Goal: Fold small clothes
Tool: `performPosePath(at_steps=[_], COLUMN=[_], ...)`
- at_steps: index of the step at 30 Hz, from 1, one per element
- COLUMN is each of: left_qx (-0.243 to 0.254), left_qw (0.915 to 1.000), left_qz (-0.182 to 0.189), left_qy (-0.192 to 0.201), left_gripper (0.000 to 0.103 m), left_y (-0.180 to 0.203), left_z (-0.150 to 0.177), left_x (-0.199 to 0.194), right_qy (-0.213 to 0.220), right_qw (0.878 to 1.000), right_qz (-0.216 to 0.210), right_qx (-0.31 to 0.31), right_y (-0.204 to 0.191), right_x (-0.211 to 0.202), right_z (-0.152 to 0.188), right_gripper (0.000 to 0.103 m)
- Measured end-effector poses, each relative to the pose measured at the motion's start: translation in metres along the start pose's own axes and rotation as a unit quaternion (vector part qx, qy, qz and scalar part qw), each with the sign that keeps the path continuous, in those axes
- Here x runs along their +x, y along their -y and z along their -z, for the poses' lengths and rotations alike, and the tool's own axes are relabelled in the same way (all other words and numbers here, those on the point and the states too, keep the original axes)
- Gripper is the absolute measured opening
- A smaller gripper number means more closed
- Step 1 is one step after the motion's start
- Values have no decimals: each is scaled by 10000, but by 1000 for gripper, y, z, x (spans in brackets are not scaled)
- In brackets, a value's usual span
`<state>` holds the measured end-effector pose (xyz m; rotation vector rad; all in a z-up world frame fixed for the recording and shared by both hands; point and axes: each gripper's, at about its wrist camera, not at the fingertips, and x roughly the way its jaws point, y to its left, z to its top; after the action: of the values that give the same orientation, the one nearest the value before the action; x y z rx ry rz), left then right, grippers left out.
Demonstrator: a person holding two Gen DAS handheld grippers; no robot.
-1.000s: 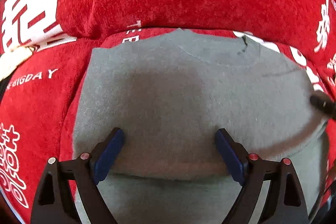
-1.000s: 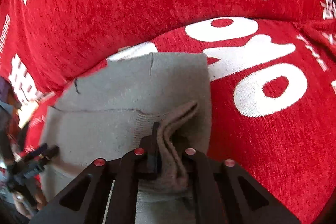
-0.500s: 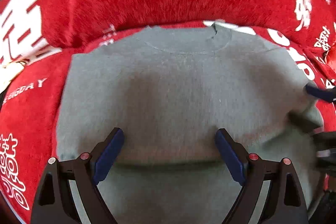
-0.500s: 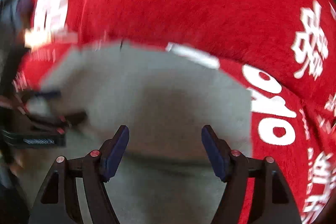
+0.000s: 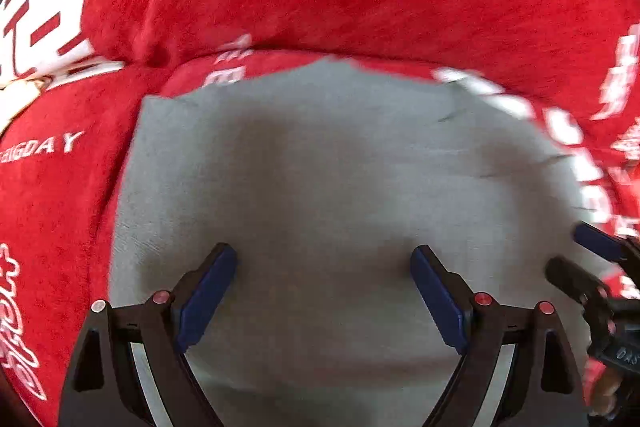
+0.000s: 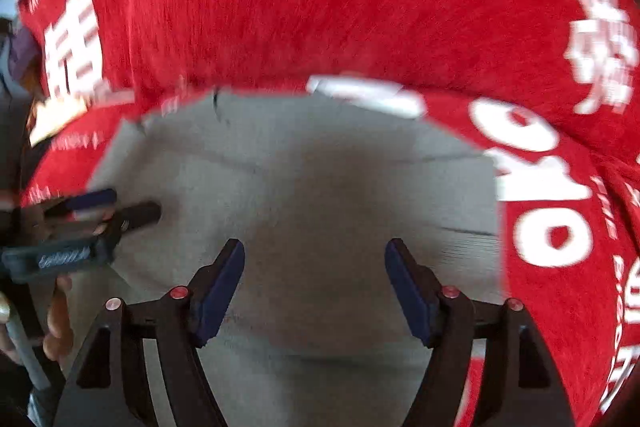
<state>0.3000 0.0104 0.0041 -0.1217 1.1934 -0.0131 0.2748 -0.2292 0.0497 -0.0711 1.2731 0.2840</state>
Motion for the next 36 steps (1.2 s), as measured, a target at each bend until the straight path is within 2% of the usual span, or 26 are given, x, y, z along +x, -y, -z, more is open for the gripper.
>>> performPosePath(at_steps=[1,2,3,5,6,8,10,13,14,17,18,19,21,24,25,26,29,31,32,33,36], left_qx=[66,64,27,-126,-206,-241,-139,433,554,574,530,512,426,467,539,700,762,925,995,1075,1344], left_qw=[9999,10000,9999,9999,9996,9990,9984,9989,9984,9980,9985,9986,9988,9983,9979,9964,9945,9932,9933,9935,9905], left_qz=[-33,2,46,-39,-47,345,533,142,85,-6,50,24,127,226,175,-155,-286,-461,-414,-241,278], left_qy=[89,-19,-101,-101,-162,-135,-130,115,120,-251,-107,-149,-209,-264,-302,-453,-663,-538,-419,-280,-50], left_gripper=[90,90,90,90,90,90,90,90,90,92,94,94,94,95,95,103,103,103,103,103,103], left_y=[-3,-6,-10,-15,-18,-15,-7,12,13,-5,-16,-26,-49,-71,-75,-78,-90,-87,-83,-72,-30], left_z=[-2,-5,-8,-9,-6,8,25,50,57,77,87,95,114,138,150,161,189,201,204,206,210], left_x=[-1,-1,-4,-12,-17,-29,-35,-48,-50,-41,-47,-49,-57,-68,-73,-76,-93,-110,-118,-128,-138], right_qy=[-189,-214,22,29,126,493,514,376,328,-11,234,233,155,-71,-199,-342,-599,-758,-624,-428,21], right_qw=[9997,9989,9989,9919,9906,9935,9976,9971,9960,9913,9916,9925,9937,9901,9876,9833,9803,9769,9739,9730,9710], right_qz=[127,373,451,1200,1250,820,400,55,37,307,239,199,47,10,74,251,427,808,1005,978,614], right_qx=[-79,-179,-143,421,548,611,248,-657,-827,-1283,-1253,-1188,-1113,-1405,-1553,-1769,-1833,-1830,-1938,-2044,-2311], right_y=[-1,3,9,34,38,35,11,-48,-58,-74,-71,-61,-44,-23,-17,-11,6,11,6,-5,-49], right_x=[8,17,14,6,0,-25,-35,-35,-32,-8,-14,-18,-27,-44,-50,-56,-73,-82,-91,-100,-112], right_z=[3,2,-1,-8,-8,0,13,48,59,90,96,106,118,150,158,174,196,207,211,212,208], right_gripper=[77,78,78,78,78,78,78,78,78,78,82,84,84,84,86,86,86,86,86,86,86])
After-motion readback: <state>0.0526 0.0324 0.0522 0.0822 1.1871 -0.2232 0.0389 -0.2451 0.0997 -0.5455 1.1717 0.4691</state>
